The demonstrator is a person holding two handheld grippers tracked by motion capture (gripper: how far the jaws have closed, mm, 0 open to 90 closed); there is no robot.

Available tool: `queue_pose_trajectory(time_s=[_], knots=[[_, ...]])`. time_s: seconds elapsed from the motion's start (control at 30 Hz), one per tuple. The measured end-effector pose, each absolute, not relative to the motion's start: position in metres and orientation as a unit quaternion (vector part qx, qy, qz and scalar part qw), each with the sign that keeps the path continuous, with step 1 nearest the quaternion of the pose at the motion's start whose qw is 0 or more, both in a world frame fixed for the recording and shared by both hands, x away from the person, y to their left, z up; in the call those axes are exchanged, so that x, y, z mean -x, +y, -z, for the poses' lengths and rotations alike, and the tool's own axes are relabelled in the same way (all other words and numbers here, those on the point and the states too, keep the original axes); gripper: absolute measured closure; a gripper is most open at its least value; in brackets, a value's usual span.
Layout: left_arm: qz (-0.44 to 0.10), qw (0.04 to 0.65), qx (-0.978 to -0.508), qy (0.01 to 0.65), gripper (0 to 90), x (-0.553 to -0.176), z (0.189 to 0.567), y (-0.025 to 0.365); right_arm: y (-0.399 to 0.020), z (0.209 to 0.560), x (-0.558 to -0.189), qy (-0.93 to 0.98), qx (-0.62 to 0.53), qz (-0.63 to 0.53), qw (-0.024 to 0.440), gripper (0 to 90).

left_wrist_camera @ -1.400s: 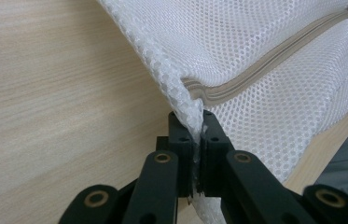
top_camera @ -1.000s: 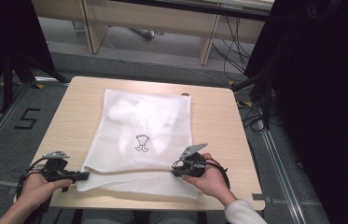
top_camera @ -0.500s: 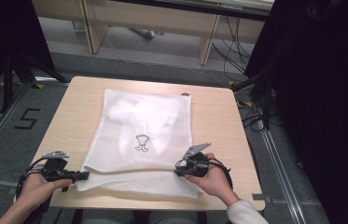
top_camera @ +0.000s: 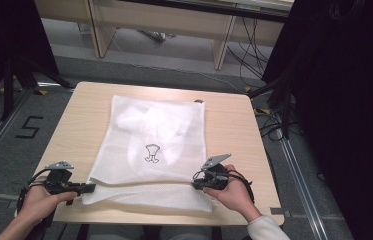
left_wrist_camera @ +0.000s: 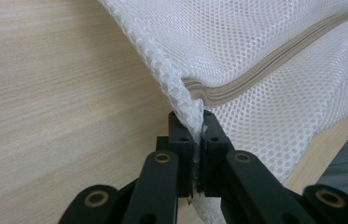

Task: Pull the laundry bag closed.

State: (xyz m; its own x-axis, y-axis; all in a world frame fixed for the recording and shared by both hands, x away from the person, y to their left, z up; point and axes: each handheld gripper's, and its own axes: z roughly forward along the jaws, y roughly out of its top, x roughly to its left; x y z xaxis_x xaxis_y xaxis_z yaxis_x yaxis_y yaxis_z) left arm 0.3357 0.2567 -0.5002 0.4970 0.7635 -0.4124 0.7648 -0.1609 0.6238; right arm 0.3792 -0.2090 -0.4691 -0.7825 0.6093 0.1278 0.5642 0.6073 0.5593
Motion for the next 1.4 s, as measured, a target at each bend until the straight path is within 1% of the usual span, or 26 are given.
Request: queue_pose_trajectory(time_s=[0.07, 0.1, 0.23, 0.27, 0.3, 0.47, 0.57, 0.63, 0.8, 1.07, 1.13, 1.17, 1.2, 1.4], knots=[[0.002, 0.409, -0.763, 0.501, 85.5, -0.336, 0.500, 0.257, -0.213, 0.469, -0.381, 0.899, -0.322, -0.293, 0.041, 82.7], [0.002, 0.409, -0.763, 0.501, 85.5, -0.336, 0.500, 0.257, -0.214, 0.469, -0.380, 0.900, -0.317, -0.297, 0.034, 82.7], [0.001, 0.409, -0.763, 0.501, 85.5, -0.336, 0.500, 0.257, -0.216, 0.471, -0.379, 0.895, -0.323, -0.305, 0.032, 82.7], [0.002, 0.409, -0.762, 0.501, 85.5, -0.336, 0.500, 0.257, -0.218, 0.470, -0.381, 0.903, -0.305, -0.300, 0.035, 82.7], [0.002, 0.409, -0.762, 0.502, 85.5, -0.336, 0.500, 0.257, -0.217, 0.469, -0.379, 0.899, -0.320, -0.298, 0.028, 82.7], [0.001, 0.408, -0.763, 0.501, 85.5, -0.336, 0.500, 0.257, -0.217, 0.472, -0.379, 0.897, -0.323, -0.299, 0.039, 82.7], [0.002, 0.409, -0.762, 0.502, 85.5, -0.336, 0.500, 0.257, -0.219, 0.471, -0.378, 0.898, -0.327, -0.292, 0.028, 82.7], [0.002, 0.408, -0.763, 0.501, 85.5, -0.336, 0.500, 0.257, -0.220, 0.472, -0.378, 0.898, -0.327, -0.294, 0.036, 82.7], [0.002, 0.408, -0.763, 0.501, 85.5, -0.336, 0.500, 0.257, -0.226, 0.473, -0.378, 0.902, -0.327, -0.279, 0.037, 82.7], [0.003, 0.408, -0.763, 0.501, 85.5, -0.336, 0.500, 0.257, -0.233, 0.474, -0.375, 0.900, -0.347, -0.264, 0.027, 82.7], [0.004, 0.408, -0.763, 0.501, 85.5, -0.336, 0.500, 0.257, -0.234, 0.477, -0.376, 0.904, -0.333, -0.266, 0.026, 82.7], [0.004, 0.408, -0.763, 0.501, 85.5, -0.336, 0.500, 0.257, -0.234, 0.475, -0.373, 0.899, -0.360, -0.248, 0.019, 82.7], [0.002, 0.407, -0.764, 0.501, 85.5, -0.336, 0.500, 0.257, -0.235, 0.477, -0.375, 0.904, -0.342, -0.258, 0.023, 82.7], [0.005, 0.408, -0.764, 0.500, 85.4, -0.336, 0.500, 0.257, -0.235, 0.479, -0.374, 0.903, -0.351, -0.246, 0.015, 82.6]])
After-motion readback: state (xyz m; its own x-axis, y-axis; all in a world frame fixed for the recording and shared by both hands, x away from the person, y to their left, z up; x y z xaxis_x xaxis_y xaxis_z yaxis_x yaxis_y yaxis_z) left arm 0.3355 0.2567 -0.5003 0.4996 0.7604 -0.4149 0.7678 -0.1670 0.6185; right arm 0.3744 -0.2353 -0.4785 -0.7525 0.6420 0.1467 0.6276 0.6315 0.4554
